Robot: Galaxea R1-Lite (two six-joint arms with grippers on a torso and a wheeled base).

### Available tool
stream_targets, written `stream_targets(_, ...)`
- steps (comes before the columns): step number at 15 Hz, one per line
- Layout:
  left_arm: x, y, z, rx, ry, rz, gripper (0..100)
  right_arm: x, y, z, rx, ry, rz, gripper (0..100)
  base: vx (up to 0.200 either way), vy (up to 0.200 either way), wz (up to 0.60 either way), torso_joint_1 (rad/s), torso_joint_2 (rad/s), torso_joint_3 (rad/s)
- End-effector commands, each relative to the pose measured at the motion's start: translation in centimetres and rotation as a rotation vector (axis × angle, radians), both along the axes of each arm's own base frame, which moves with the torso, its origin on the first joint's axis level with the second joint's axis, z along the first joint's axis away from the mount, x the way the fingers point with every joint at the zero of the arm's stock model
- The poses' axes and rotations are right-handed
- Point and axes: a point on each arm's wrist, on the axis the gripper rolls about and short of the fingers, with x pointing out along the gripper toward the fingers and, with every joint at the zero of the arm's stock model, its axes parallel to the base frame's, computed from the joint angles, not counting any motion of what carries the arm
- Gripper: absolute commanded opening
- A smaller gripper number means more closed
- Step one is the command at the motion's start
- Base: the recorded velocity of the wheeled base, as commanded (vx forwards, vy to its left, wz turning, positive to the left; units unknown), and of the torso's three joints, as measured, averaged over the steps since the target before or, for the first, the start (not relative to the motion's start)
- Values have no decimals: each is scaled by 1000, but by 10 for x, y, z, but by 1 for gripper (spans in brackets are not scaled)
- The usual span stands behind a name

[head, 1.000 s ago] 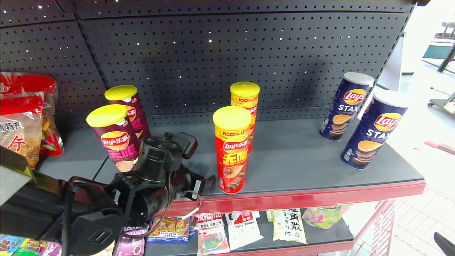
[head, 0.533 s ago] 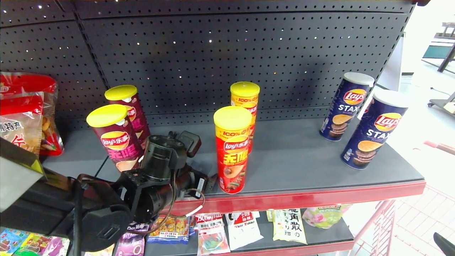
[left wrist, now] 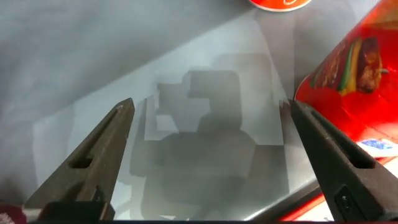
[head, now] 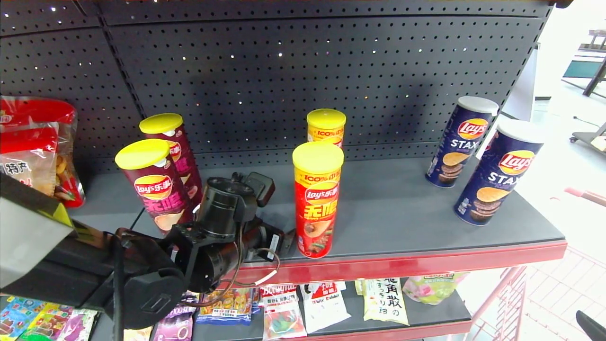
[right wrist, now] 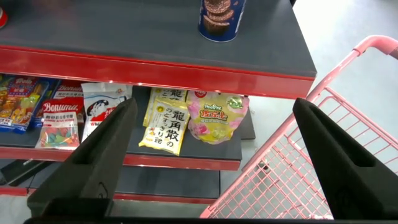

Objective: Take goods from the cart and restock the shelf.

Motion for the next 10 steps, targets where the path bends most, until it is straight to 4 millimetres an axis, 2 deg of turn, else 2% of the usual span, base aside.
stream_targets(1,2,-2,1,-5,-6,-1,100,0,0,0,-1,2,0,100,0,0,0,0,0,0)
stream_targets(10,8,-9,2,-15,-16,-7,100,0,0,0,-1,2,1,100,0,0,0,0,0,0)
